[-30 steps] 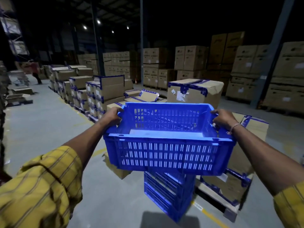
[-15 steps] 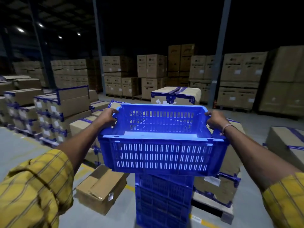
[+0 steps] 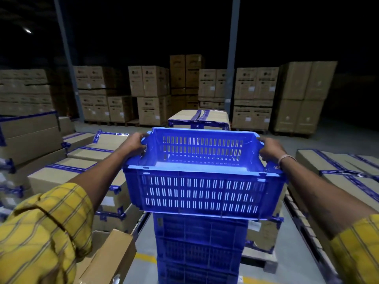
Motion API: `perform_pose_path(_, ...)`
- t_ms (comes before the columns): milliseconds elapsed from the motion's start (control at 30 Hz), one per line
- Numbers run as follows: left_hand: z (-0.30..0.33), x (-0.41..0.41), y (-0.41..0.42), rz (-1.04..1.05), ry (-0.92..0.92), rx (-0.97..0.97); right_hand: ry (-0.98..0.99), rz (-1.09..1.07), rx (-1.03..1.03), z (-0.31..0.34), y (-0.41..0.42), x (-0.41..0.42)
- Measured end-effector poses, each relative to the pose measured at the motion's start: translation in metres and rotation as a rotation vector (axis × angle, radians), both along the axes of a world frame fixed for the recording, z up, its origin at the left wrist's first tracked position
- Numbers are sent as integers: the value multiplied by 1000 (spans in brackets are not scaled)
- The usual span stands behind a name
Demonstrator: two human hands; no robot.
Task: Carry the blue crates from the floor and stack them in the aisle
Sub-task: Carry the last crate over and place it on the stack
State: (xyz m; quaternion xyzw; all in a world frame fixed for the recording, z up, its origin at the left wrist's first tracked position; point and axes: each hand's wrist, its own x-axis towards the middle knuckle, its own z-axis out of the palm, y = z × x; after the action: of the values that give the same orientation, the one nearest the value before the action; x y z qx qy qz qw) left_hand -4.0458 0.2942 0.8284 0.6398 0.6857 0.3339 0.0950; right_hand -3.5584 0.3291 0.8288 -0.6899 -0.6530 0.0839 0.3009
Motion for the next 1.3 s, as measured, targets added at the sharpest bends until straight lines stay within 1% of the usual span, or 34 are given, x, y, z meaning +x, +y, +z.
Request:
perform_pose_path(133,-4,-7,61,-8,18,-4,15,-41,5,-8,49,-5)
perform_pose_path(300,-5,-18,125,-31,6,-11,-53,-68,7,-13,94,-17)
perform_pose_path(400,-11,-26,153,-40,19,-23,-87,-92,-4,-14,112,-24)
perform_pose_path(633,-19,-30,205,-89,11,-48,-86,-140,-61,-10,148,-36)
perform_pose_path(733,-21,-34,224,-73,-8,-57,-77,-156,-77,-7,157,-40)
perform_pose_path(900,-25,-36,250,-95,20,-102,-78,-155,-117,-10,175,-40)
perform_pose_path(1100,-29,-35,273,-58,13,-131,-51,-164,-119,-12,183,-40)
perform_pose_path(1233,-28,-30,274,-37,19,-153,-43,-162,-133,-14,188,-37)
perform_pose_path(1300,-25,-25,267,-33,50,-165,-49,-150,-152,-13,188,-34)
